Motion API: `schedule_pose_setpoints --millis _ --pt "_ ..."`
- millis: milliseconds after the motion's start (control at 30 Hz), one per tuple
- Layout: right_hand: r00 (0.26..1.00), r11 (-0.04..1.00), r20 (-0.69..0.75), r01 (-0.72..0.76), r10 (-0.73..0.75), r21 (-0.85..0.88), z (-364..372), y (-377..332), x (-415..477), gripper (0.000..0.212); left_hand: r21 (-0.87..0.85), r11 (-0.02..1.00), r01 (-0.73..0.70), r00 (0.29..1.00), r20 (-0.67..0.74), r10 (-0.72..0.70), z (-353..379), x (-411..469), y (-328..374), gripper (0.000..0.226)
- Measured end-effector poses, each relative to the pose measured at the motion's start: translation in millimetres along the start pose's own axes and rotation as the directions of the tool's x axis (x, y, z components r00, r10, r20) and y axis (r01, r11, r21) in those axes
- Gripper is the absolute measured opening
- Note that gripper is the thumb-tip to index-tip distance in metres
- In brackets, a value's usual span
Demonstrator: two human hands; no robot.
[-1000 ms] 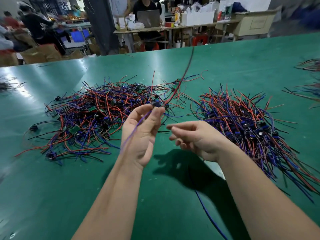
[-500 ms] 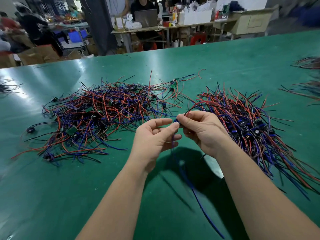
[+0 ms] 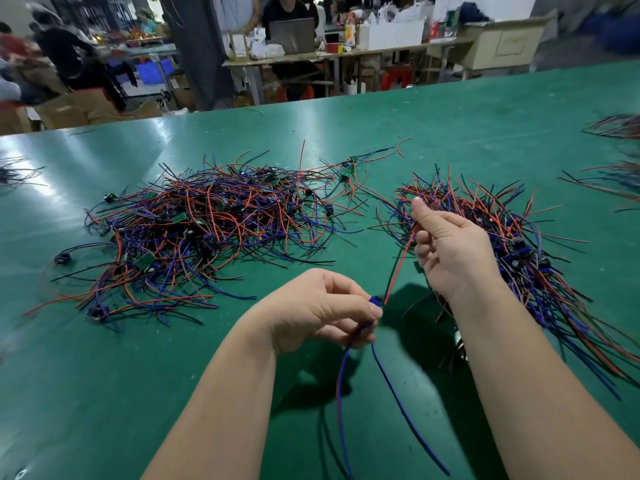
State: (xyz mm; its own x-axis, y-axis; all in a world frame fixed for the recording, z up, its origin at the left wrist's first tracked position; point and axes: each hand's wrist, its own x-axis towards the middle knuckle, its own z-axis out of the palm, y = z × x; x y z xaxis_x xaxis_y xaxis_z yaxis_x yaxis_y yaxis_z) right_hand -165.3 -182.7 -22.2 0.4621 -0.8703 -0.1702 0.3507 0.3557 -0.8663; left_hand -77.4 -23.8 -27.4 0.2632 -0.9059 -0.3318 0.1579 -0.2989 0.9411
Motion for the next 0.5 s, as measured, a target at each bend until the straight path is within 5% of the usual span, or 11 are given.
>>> schedule_pose_setpoints --millis 167,267,333,433,500 --pt "0.996 0.971 -0.071 0.063 -0.048 0.232 1 5 4 0.005 -0.021 1.000 -0.021 0.998 -0.053 0.020 -11 -4 3 0.030" --pt "0.991 0.987 -0.092 0.109 -0.099 0.116 3 9 4 0.013 -0.118 0.987 -0.112 0.974 -0.212 0.085 -14 2 2 0.018" --pt "0.974 0.972 0.090 0.214 -0.205 -0.094 6 14 -4 0.020 -0.183 0.961 -0.206 0.925 -0.356 0.130 -12 8 0 0.009" --pt "0.822 0.834 0.547 0.409 -0.160 -0.370 14 24 -24 0.035 -0.162 0.947 -0.276 0.879 -0.441 0.181 -11 12 -3 0.011" --pt "0.755 0.715 0.636 0.532 -0.158 -0.454 18 29 -34 0.036 -0.094 0.953 -0.287 0.875 -0.431 0.221 -11 11 -3 0.016"
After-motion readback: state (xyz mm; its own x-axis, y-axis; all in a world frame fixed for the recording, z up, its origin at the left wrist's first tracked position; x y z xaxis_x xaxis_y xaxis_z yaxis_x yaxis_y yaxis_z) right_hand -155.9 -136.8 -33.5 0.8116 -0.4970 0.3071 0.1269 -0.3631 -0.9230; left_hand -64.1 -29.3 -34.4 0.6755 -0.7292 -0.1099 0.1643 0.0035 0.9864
